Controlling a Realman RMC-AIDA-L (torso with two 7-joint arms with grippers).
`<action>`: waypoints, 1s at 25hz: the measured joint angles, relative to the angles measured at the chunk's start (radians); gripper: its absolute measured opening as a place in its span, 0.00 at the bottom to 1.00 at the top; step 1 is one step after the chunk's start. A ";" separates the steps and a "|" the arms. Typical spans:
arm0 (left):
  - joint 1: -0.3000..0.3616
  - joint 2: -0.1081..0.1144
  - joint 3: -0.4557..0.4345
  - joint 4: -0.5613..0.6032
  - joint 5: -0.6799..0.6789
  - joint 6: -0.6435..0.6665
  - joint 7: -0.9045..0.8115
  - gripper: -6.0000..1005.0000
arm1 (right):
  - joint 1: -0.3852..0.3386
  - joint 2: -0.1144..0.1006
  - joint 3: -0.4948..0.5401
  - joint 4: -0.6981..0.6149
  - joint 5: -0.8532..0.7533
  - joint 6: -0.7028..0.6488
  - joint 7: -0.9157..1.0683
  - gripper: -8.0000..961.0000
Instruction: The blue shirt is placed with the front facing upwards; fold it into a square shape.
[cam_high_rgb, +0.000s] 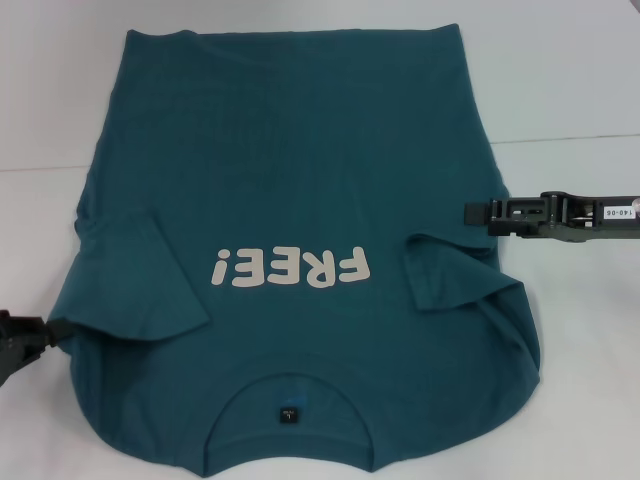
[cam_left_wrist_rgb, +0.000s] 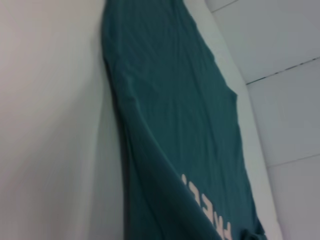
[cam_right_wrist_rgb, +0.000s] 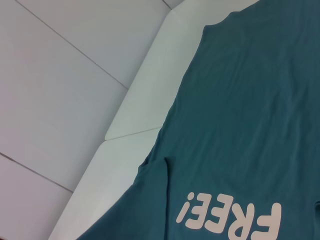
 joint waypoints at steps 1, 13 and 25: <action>0.000 -0.001 0.002 0.000 0.005 -0.009 -0.002 0.01 | 0.000 0.000 0.000 0.000 0.000 0.000 0.000 0.77; 0.001 -0.007 0.019 -0.001 0.016 -0.043 -0.006 0.01 | -0.097 -0.128 0.010 -0.013 -0.025 -0.146 0.069 0.77; -0.004 -0.008 0.020 -0.001 0.012 -0.052 -0.011 0.01 | -0.064 -0.157 0.003 -0.006 -0.262 -0.196 0.146 0.77</action>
